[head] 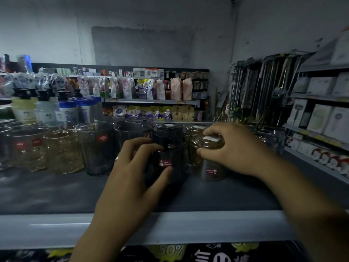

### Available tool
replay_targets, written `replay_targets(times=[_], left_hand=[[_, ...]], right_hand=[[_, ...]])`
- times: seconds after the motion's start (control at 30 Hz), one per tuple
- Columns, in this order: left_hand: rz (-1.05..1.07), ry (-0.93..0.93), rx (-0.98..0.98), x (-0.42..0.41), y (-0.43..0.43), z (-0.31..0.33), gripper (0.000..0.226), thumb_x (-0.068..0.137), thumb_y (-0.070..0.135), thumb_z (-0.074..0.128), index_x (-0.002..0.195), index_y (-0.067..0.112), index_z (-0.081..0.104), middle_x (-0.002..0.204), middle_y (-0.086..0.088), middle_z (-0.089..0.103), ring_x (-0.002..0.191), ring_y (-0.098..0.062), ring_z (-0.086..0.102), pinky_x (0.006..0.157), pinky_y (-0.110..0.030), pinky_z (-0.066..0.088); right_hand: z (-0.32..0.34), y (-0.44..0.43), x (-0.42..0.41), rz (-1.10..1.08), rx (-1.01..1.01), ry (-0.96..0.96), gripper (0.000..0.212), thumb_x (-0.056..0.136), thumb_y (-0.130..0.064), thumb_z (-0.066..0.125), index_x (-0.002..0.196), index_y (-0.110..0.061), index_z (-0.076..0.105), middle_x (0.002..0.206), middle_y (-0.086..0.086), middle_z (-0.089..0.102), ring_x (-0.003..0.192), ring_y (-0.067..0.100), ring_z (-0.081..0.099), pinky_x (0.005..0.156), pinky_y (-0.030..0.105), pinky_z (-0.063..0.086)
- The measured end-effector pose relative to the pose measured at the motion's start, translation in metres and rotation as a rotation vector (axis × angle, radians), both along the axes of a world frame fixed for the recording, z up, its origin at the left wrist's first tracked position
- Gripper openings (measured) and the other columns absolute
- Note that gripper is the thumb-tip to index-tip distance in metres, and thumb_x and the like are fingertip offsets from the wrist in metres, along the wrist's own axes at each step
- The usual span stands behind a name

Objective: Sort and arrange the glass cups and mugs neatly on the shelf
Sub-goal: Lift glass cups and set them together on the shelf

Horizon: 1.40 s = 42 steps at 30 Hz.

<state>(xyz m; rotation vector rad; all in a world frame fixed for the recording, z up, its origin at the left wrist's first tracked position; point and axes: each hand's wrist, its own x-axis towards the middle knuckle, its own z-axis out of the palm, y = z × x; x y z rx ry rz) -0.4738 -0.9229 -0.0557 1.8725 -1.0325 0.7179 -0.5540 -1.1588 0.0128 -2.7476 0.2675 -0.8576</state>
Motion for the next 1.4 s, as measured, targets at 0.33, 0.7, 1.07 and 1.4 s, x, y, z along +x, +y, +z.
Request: replay_targets(times=[0.33, 0.7, 1.07, 1.4], left_hand=[[0.074, -0.059, 0.015, -0.003, -0.002, 0.0, 0.033, 0.089, 0.052, 0.066, 0.115, 0.032, 0.059, 0.126, 0.012, 0.049, 0.108, -0.018, 0.057, 0.087, -0.039, 0.052], [0.09, -0.097, 0.042, -0.007, 0.021, 0.014, 0.027, 0.085, 0.054, 0.062, 0.095, 0.03, 0.054, 0.094, 0.011, 0.042, 0.08, -0.016, 0.05, 0.064, -0.034, 0.043], [0.209, -0.073, 0.049, -0.003, 0.066, 0.015, 0.029, 0.084, 0.055, 0.059, 0.095, 0.029, 0.052, 0.096, 0.01, 0.043, 0.082, -0.013, 0.051, 0.065, -0.038, 0.049], [0.196, -0.267, -0.07, -0.027, 0.062, 0.021, 0.021, 0.088, 0.025, 0.07, 0.101, 0.01, 0.064, 0.109, -0.003, 0.053, 0.092, -0.015, 0.053, 0.077, -0.025, 0.044]], right_hand=[[-0.04, 0.003, -0.008, -0.01, -0.006, -0.121, 0.058, 0.08, -0.07, 0.06, 0.127, -0.037, 0.054, 0.125, -0.015, 0.044, 0.114, 0.009, 0.05, 0.094, 0.035, 0.051], [-0.04, 0.008, -0.011, -0.025, -0.237, -0.151, 0.057, 0.086, -0.062, 0.057, 0.132, -0.027, 0.056, 0.128, -0.008, 0.046, 0.126, 0.018, 0.04, 0.104, 0.04, 0.042], [-0.001, 0.049, 0.037, 0.123, -0.463, 0.012, 0.042, 0.096, -0.047, 0.056, 0.129, -0.023, 0.058, 0.129, -0.006, 0.057, 0.123, 0.021, 0.04, 0.107, 0.04, 0.032], [0.019, 0.049, 0.062, 0.142, -0.317, 0.336, 0.011, 0.096, -0.031, 0.061, 0.105, -0.026, 0.062, 0.099, -0.002, 0.046, 0.089, 0.013, 0.034, 0.077, 0.034, 0.037]])
